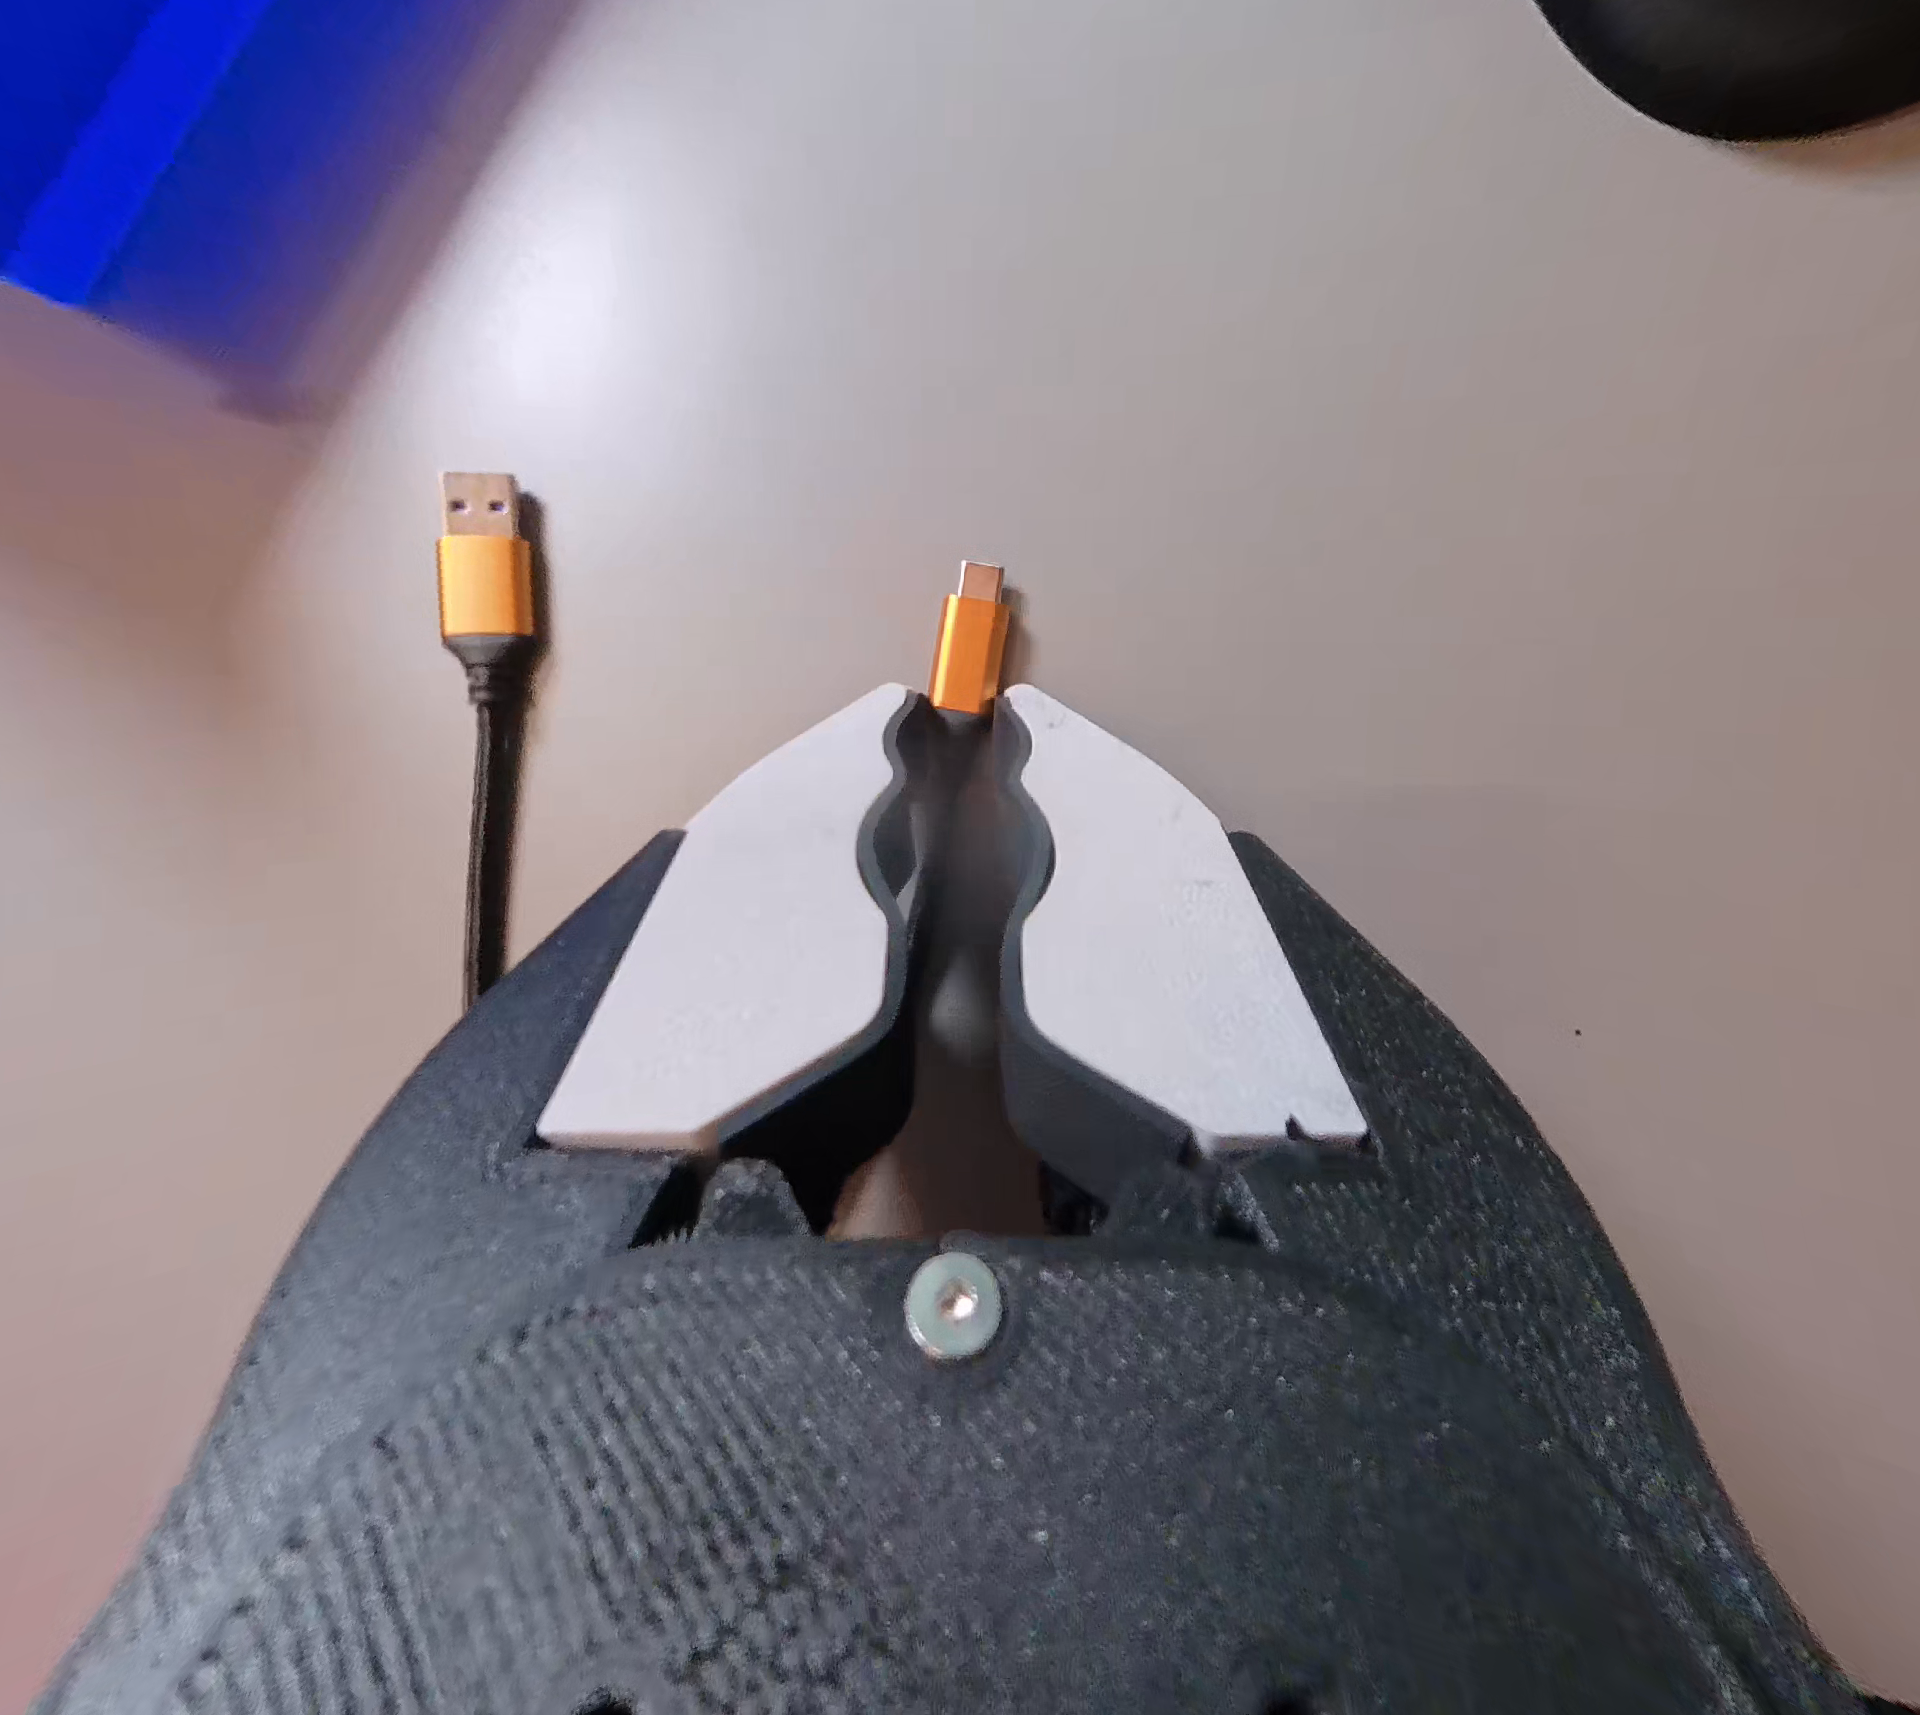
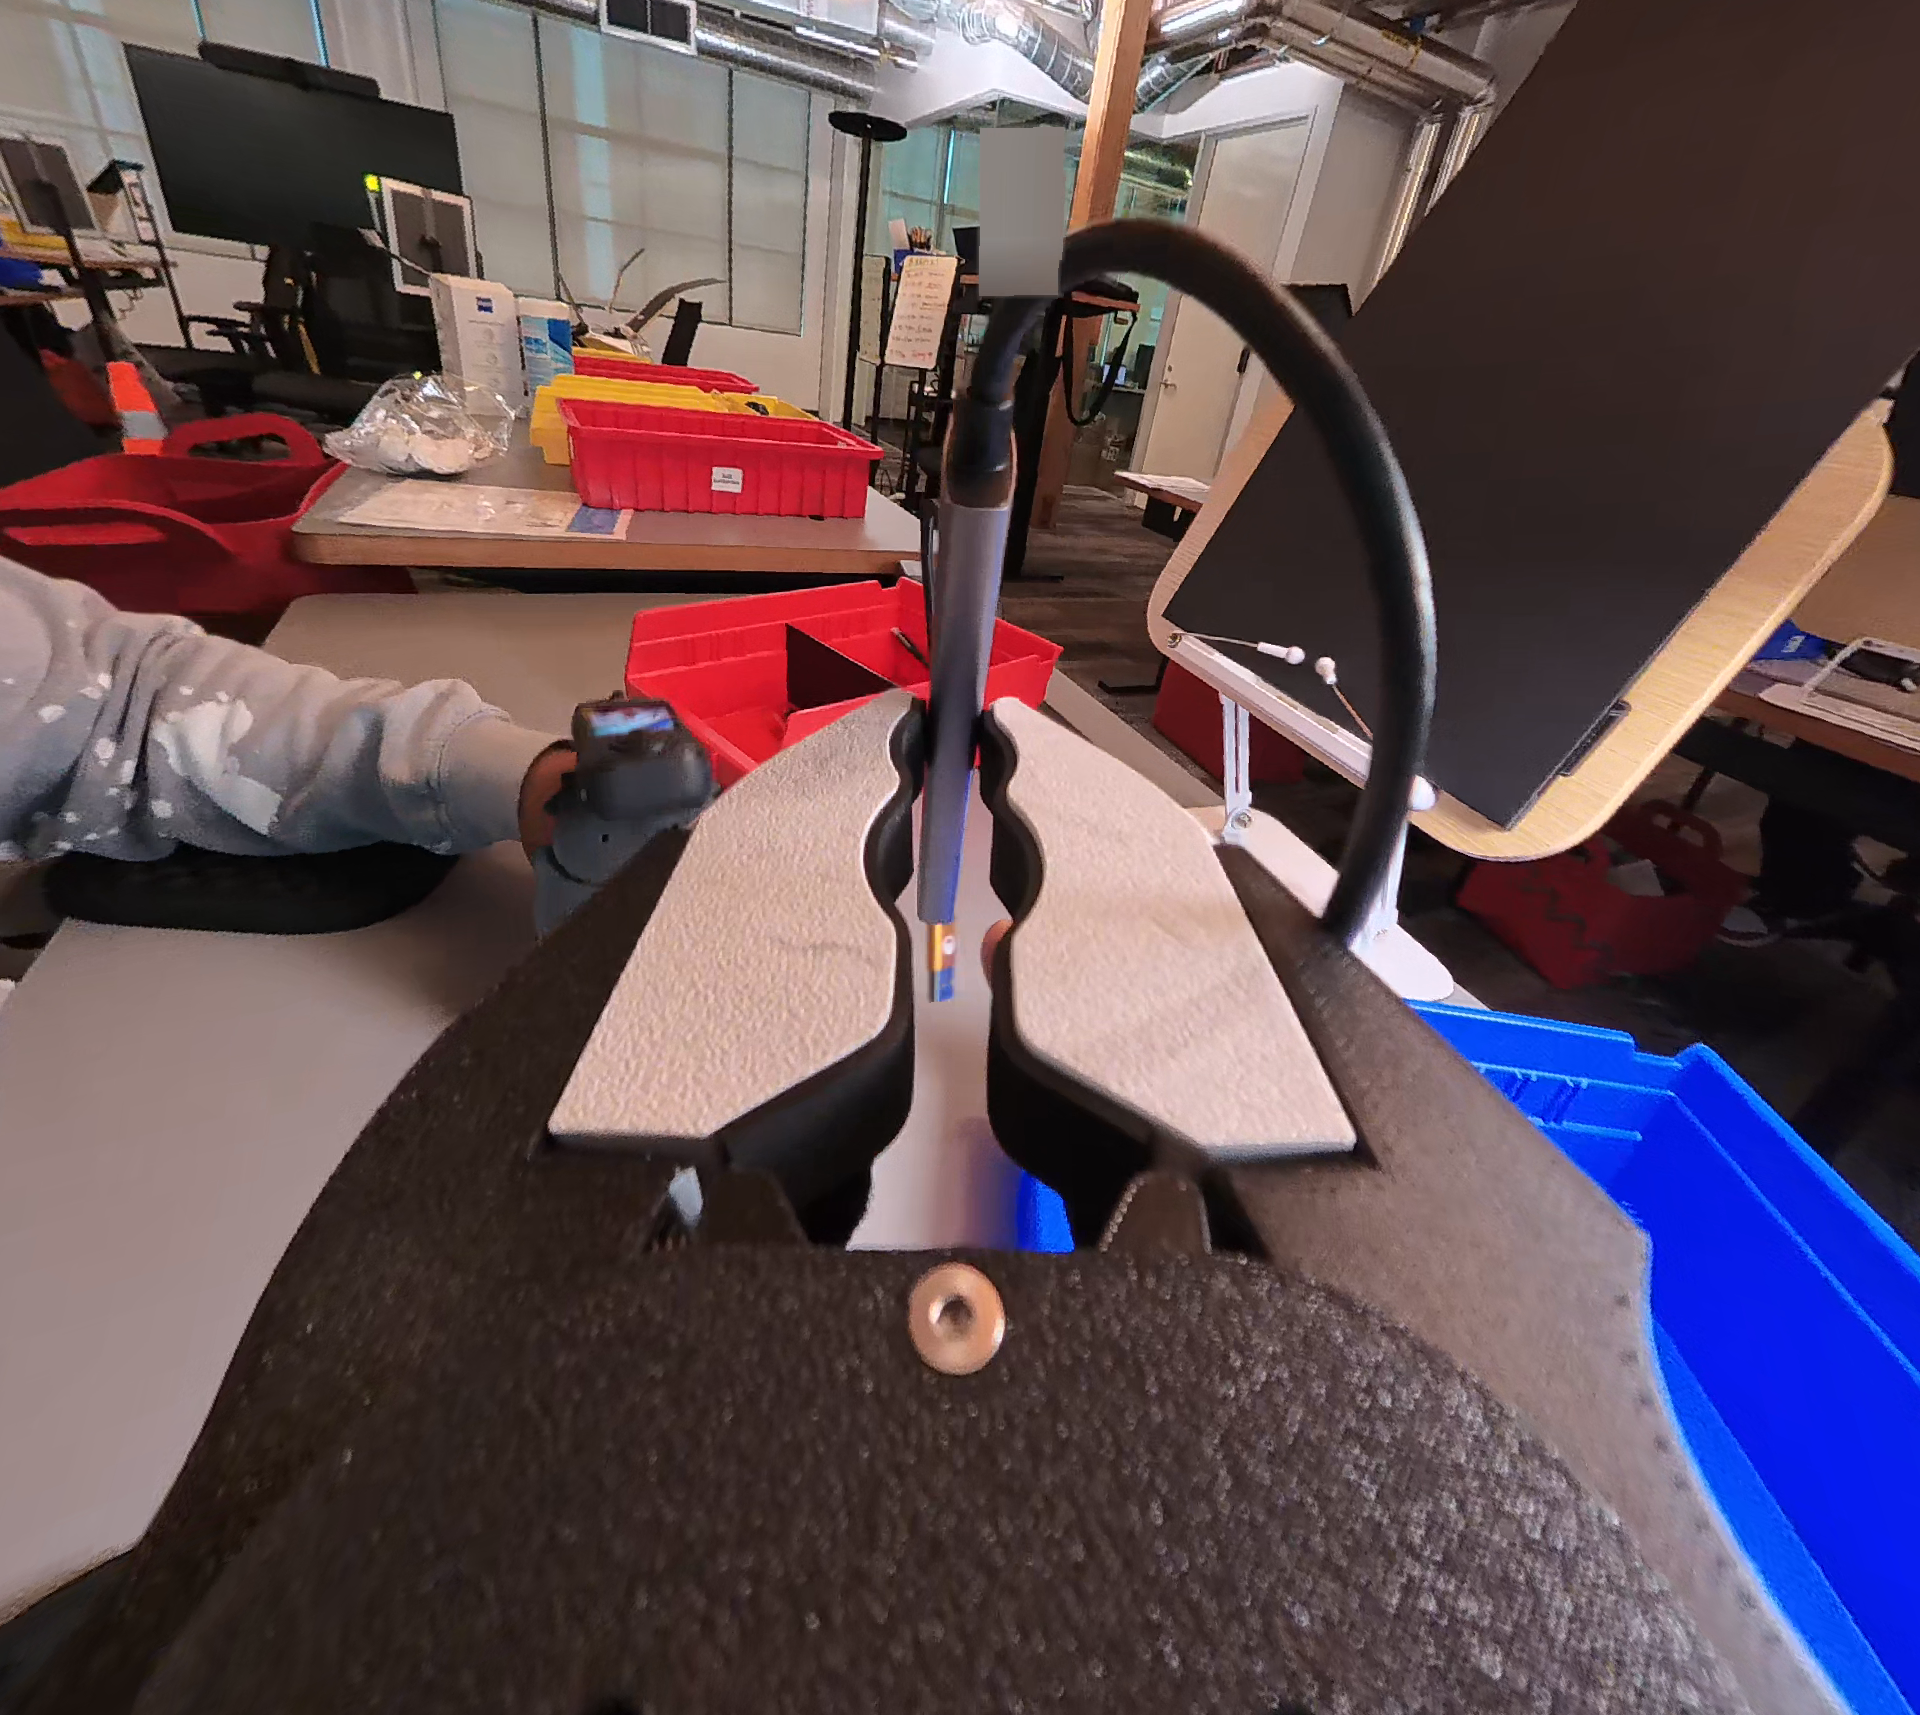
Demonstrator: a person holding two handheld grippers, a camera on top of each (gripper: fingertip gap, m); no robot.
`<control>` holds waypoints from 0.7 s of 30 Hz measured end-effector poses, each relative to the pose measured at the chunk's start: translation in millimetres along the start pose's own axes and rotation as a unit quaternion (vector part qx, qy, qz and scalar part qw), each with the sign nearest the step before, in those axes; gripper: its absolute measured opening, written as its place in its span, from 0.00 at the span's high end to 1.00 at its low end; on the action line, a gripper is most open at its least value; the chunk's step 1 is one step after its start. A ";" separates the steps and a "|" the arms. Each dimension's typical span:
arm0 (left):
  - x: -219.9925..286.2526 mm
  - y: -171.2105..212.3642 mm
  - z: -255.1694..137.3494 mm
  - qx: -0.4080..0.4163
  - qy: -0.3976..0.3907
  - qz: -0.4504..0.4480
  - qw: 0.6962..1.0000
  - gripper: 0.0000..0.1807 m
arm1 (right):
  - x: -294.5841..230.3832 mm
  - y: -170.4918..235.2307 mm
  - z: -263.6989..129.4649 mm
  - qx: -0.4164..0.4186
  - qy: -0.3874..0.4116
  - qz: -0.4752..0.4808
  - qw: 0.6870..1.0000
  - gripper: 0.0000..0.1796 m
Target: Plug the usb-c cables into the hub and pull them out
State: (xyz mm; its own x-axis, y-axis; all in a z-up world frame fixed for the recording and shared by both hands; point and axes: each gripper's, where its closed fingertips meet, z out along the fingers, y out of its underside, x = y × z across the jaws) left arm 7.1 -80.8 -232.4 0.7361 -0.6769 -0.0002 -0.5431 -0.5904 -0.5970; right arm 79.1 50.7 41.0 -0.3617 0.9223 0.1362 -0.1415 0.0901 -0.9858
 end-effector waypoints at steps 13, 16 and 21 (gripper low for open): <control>33.2 -121.3 -192.7 0.300 0.213 -0.105 0.924 0.93 | -43.4 74.8 35.9 -0.227 -0.078 -0.080 0.967 0.95; 33.9 -119.8 -175.2 0.286 0.270 -0.146 0.908 0.93 | -81.1 83.8 40.9 -0.248 -0.173 -0.065 0.951 0.95; 50.9 -108.8 -130.5 0.237 0.358 -0.179 0.885 0.93 | -119.9 87.4 44.8 -0.251 -0.267 -0.062 0.928 0.95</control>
State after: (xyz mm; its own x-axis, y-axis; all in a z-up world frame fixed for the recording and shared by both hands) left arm 50.9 -108.3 -62.8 0.2904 -0.6887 0.6643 0.0292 -0.6876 -0.7255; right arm 68.8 -68.8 -57.1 -0.7956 0.5876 0.1475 0.1875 0.4703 -0.8623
